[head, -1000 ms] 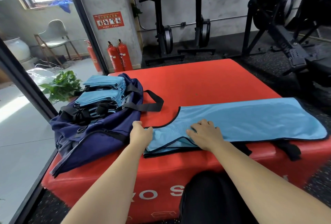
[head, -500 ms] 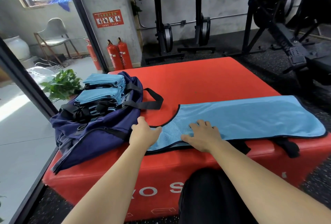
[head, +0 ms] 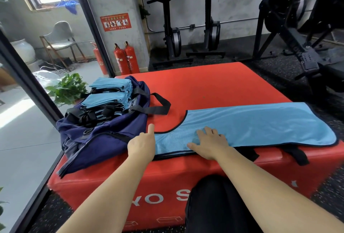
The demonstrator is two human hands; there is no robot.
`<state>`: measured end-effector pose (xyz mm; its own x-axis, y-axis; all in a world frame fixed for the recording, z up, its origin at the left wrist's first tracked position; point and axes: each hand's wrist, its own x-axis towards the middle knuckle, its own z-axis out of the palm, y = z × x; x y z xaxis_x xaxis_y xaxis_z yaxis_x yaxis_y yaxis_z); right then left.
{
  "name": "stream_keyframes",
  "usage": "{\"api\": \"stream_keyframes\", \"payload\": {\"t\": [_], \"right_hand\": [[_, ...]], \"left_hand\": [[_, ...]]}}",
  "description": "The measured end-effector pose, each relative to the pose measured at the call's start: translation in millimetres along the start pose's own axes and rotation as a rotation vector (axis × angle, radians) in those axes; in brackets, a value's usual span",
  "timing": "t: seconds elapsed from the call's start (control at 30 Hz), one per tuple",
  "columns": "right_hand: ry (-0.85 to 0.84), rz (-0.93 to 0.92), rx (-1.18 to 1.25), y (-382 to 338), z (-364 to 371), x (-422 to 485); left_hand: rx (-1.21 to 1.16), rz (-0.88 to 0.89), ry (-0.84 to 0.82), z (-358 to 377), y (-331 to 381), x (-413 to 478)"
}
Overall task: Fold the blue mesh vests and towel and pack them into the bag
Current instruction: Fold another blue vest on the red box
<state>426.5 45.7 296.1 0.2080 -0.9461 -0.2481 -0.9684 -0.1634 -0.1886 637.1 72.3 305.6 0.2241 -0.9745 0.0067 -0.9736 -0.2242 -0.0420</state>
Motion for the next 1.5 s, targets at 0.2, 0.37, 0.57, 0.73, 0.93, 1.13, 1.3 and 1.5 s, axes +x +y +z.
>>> {"api": "stream_keyframes", "payload": {"t": [0.2, 0.37, 0.57, 0.73, 0.93, 1.13, 1.3, 1.5], "right_hand": [[0.107, -0.014, 0.008, -2, 3, 1], [0.146, 0.001, -0.055, 0, 10, 9], [-0.003, 0.069, -0.030, 13, 25, 10], [0.018, 0.073, -0.020, 24, 2, 22], [0.056, 0.153, -0.033, 72, 8, 22], [0.126, 0.122, 0.019, 81, 22, 22], [0.071, 0.119, 0.019, 82, 16, 22], [0.080, 0.079, 0.001, 73, 9, 14]], "left_hand": [[0.115, 0.034, 0.189, -5, 7, 0], [0.036, 0.356, 0.169, 3, 34, 13], [-0.008, 0.388, -0.248, 35, 40, 14], [0.047, 0.445, -0.130, 8, 62, 34], [0.031, 0.568, -0.083, 9, 123, 64], [0.003, 0.441, -0.150, 36, 133, 91], [-0.032, 0.431, -0.182, 27, 131, 85], [-0.190, 0.243, -0.028, 8, 87, 52]]}}
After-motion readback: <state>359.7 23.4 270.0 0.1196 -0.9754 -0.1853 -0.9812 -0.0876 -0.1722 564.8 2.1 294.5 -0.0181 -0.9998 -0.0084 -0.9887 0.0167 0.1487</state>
